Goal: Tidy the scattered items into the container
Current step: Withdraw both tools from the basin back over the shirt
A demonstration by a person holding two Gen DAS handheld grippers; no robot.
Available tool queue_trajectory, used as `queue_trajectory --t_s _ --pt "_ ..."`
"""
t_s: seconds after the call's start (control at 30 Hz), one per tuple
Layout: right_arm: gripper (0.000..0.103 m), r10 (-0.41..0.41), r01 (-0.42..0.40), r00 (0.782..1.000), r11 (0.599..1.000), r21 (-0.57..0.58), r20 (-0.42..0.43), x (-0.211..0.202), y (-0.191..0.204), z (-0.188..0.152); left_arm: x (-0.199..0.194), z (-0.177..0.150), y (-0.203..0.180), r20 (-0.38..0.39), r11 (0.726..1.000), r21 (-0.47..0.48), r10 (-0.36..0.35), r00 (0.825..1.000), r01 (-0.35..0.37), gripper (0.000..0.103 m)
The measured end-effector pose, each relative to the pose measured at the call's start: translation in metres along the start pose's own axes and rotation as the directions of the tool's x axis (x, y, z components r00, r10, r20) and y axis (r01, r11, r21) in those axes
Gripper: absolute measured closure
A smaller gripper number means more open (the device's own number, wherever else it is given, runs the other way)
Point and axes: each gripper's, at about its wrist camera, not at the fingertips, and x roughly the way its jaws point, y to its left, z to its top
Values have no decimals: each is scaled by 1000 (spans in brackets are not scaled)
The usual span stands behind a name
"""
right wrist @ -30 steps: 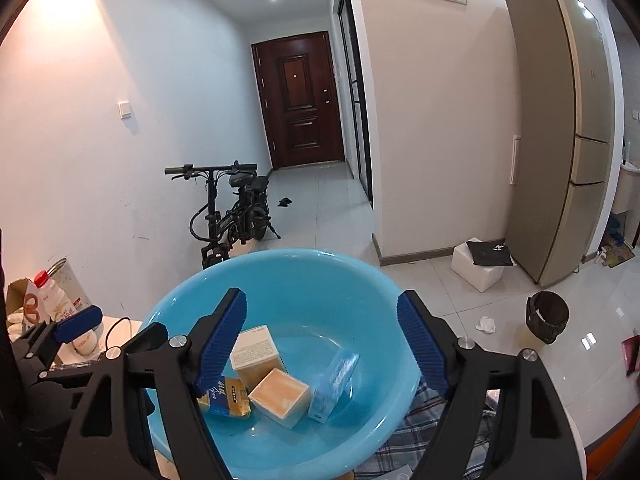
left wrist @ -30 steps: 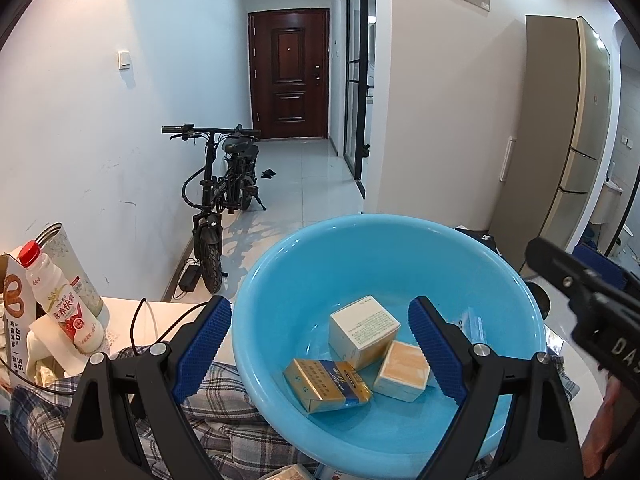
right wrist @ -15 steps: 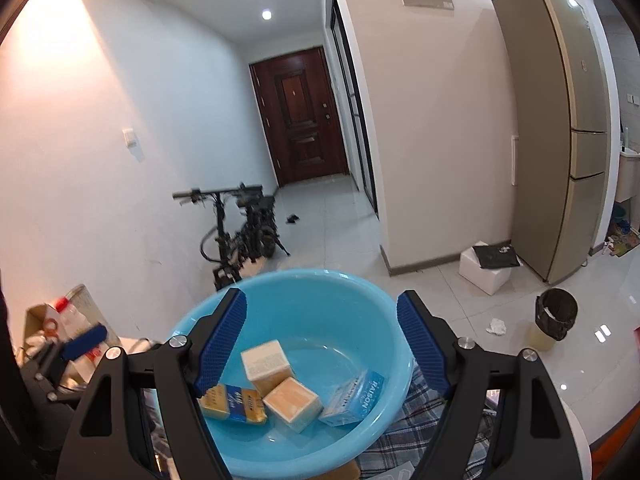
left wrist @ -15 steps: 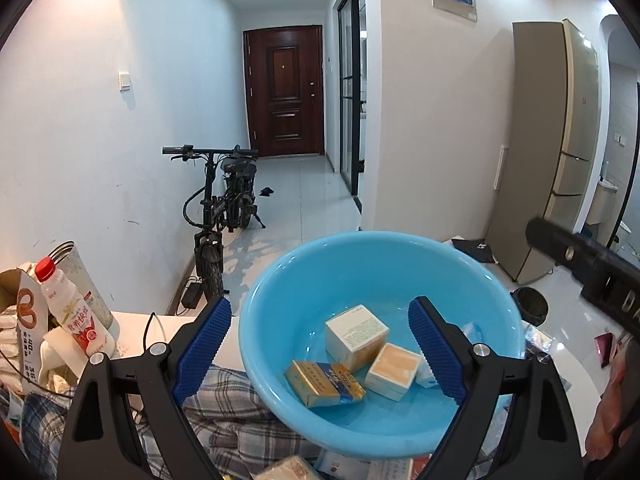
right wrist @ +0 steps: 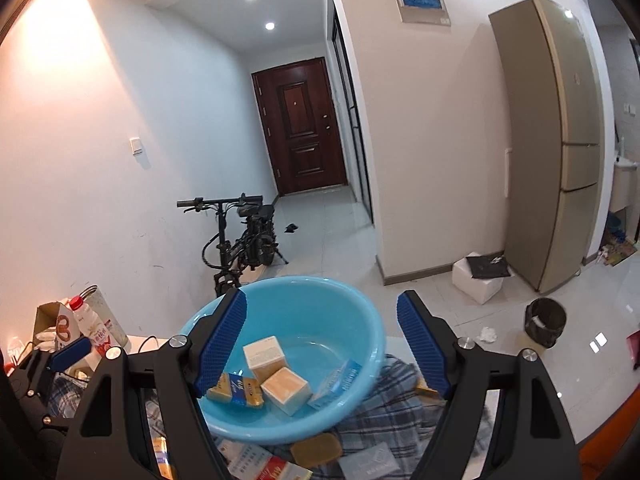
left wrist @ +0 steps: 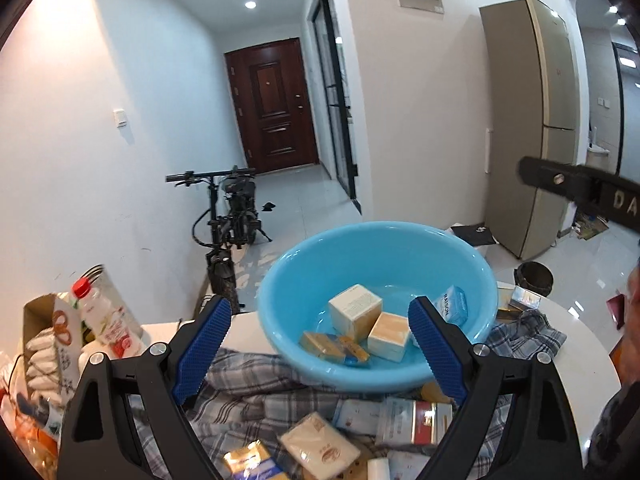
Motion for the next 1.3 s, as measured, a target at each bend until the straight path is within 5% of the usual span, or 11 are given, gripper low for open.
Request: queue_trajectory --t_s 0.43,0.67,1.03,1.3 --pt "26 -53 54 998 997 -51 17 -64 -10 -33 -52 -33 13 -19 997 -77 -29 999 28 11" --pt "26 -67 63 996 996 -64 -66 -62 -18 -73 -56 -74 21 -91 989 -139 -57 994 44 11" --pt "26 -39 30 984 998 -52 -174 -70 -21 -135 -57 -118 1 -174 999 -44 -40 984 33 11" --pt "26 -58 48 965 998 -43 -256 -64 -31 -169 -49 -149 -6 -233 994 -81 -86 969 69 11"
